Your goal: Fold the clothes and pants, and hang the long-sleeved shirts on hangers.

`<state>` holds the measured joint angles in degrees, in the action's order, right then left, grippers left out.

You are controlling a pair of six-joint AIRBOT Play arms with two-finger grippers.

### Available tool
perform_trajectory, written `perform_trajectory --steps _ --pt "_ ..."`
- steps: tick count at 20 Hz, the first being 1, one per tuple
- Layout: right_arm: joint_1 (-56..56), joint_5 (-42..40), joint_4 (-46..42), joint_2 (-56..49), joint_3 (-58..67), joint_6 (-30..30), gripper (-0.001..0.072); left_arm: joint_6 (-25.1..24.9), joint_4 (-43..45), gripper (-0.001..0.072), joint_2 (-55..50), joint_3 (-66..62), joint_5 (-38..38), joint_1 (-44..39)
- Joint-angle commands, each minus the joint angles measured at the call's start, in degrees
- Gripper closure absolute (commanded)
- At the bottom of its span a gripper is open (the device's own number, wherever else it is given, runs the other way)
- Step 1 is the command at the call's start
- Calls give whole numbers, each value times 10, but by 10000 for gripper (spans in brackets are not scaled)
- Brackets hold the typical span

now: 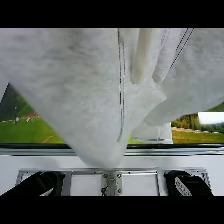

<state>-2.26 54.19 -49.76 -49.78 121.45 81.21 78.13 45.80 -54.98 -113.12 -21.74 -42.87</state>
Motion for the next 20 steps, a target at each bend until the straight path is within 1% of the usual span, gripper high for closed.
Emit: perform_trajectory --steps 1,3,5,7,8,9,10,12,13,14,15,16,17,20 --pt "0 -13 1 0 -18 -3 692 -26 66 686 8 14 2 1" --pt "0 -7 6 -14 -47 -3 692 50 118 686 -7 14 -43 51" --pt "0 5 25 -42 -75 -4 692 111 131 685 -37 14 -112 129" --pt "19 11 21 -98 -84 -4 692 143 131 685 -84 14 -191 204" --pt "37 8 20 -137 -84 -4 692 143 130 685 -113 14 -219 233" --pt "58 -17 18 -178 -84 -7 692 143 131 685 -148 14 -230 256" --pt "80 -68 7 -224 -84 -9 692 143 131 685 -184 14 -217 275" --pt "107 -249 -41 -331 -81 -13 689 143 131 674 -260 14 -129 310" --pt "107 -311 -43 -382 -70 -13 572 143 126 366 -298 13 -71 328" --pt "99 -342 -28 -432 -53 -12 167 160 120 90 -328 12 -30 347" --pt "90 -341 -3 -466 -41 -12 -7 184 103 15 -356 3 -23 369" --pt "79 -324 18 -484 -42 -12 -7 192 91 16 -377 -6 -45 388" --pt "67 -292 25 -487 -45 -12 -7 195 91 16 -390 -14 -94 409" --pt "14 -151 9 -459 -46 -13 -7 194 118 33 -393 -15 -272 466"
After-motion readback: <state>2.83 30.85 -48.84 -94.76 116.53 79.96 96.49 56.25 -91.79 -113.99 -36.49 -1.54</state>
